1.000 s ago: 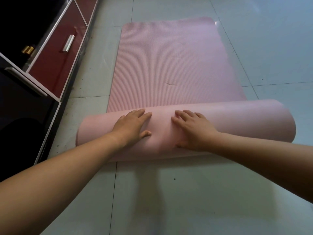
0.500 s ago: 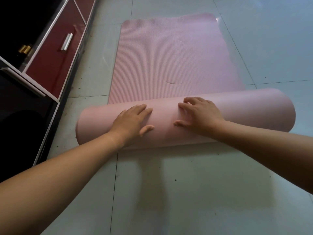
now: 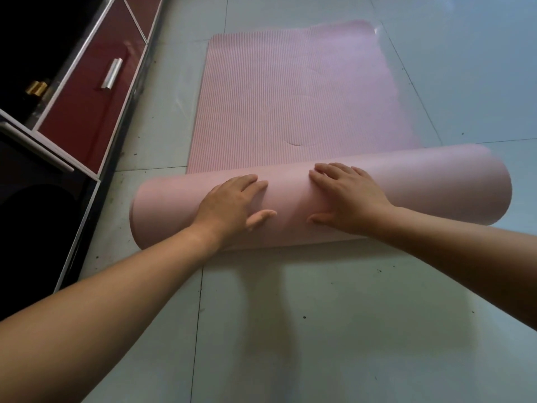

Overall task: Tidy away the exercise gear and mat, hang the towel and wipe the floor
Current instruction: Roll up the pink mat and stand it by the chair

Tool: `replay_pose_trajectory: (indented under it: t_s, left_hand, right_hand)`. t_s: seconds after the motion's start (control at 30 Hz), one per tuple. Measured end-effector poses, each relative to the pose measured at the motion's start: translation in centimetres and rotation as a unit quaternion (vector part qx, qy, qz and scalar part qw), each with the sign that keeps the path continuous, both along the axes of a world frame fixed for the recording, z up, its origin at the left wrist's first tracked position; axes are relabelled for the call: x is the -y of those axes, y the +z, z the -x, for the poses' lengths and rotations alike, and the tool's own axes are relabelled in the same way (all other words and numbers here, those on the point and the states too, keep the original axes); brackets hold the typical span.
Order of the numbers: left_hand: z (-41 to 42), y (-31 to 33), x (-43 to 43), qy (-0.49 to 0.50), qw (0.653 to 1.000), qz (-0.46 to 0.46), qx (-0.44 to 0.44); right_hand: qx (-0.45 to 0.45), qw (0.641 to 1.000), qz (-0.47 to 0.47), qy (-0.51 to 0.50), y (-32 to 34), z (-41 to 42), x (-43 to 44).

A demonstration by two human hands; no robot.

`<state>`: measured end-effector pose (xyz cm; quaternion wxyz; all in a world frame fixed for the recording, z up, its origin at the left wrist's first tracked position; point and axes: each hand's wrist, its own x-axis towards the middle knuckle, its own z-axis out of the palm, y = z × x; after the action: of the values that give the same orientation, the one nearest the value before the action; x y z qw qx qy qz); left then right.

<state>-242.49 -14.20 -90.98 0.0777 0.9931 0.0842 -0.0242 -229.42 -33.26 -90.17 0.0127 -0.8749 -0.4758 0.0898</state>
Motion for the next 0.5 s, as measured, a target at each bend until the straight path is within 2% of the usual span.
replay_pose_trajectory:
  t_s: [0.27,0.5]
  left_hand:
    - [0.62,-1.03,-0.28,-0.029,0.998,-0.005,-0.046]
    - [0.77,-0.69,0.26,-0.026,0.999,0.002,-0.044]
  right_hand:
    - [-0.008,0.998,0.051,0.034,-0.55,0.12,0.98]
    - [-0.009,0.999,0.019,0.024,-0.84,0.48,1.01]
